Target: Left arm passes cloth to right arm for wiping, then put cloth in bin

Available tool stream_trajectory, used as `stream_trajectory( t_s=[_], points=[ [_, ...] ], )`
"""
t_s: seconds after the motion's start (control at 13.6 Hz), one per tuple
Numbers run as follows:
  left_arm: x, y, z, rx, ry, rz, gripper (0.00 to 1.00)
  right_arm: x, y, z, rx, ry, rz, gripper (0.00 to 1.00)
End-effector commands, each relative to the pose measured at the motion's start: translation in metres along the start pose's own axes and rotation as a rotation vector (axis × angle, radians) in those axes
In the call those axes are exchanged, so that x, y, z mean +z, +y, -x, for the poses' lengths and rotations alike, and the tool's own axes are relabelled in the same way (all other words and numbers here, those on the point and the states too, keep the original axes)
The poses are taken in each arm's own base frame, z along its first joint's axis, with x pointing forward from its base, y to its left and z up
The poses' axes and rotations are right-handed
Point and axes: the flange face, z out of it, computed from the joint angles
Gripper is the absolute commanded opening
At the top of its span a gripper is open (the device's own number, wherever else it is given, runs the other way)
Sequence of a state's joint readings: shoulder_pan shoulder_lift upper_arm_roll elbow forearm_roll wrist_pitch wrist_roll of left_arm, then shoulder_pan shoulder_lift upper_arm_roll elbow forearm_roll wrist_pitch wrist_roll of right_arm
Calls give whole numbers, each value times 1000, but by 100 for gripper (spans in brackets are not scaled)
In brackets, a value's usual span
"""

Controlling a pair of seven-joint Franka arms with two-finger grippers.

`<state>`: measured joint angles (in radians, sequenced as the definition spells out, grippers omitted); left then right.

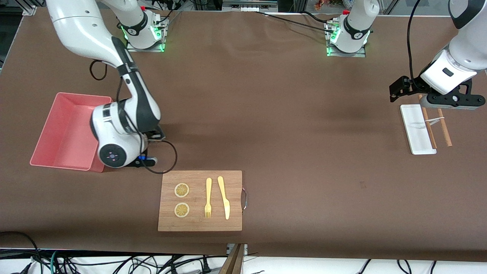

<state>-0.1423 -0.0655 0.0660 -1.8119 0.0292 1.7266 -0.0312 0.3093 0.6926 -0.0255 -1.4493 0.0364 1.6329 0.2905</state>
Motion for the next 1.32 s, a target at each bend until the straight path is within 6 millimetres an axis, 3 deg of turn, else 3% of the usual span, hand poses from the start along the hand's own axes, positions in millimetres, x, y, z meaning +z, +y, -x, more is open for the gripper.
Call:
stream_trajectory(
  t_s=[0.0, 0.15, 0.44, 0.59, 0.73, 0.96, 1.25],
  points=[
    [-1, -19, 2, -30, -2, -5, 100, 16, -44, 1, 59, 19, -26, 0],
    [1, -37, 4, -67, -15, 23, 100, 23, -80, 7, 122, 37, -53, 0],
    [-3, -39, 3, -73, -19, 12, 100, 32, -155, 24, 261, 81, -161, 0],
    [-5, -37, -14, -70, -25, 8, 100, 27, -181, 32, 332, 104, -230, 0],
    [-21, -38, -31, -73, -34, 5, 100, 24, -206, 40, 378, 109, -313, 0],
    [-44, -37, -44, -73, -11, -1, 100, 14, -225, 45, 433, 111, -425, 0],
    [-44, -38, -44, -74, -11, 1, 100, -1, -234, 50, 444, 86, -511, 0]
  ],
)
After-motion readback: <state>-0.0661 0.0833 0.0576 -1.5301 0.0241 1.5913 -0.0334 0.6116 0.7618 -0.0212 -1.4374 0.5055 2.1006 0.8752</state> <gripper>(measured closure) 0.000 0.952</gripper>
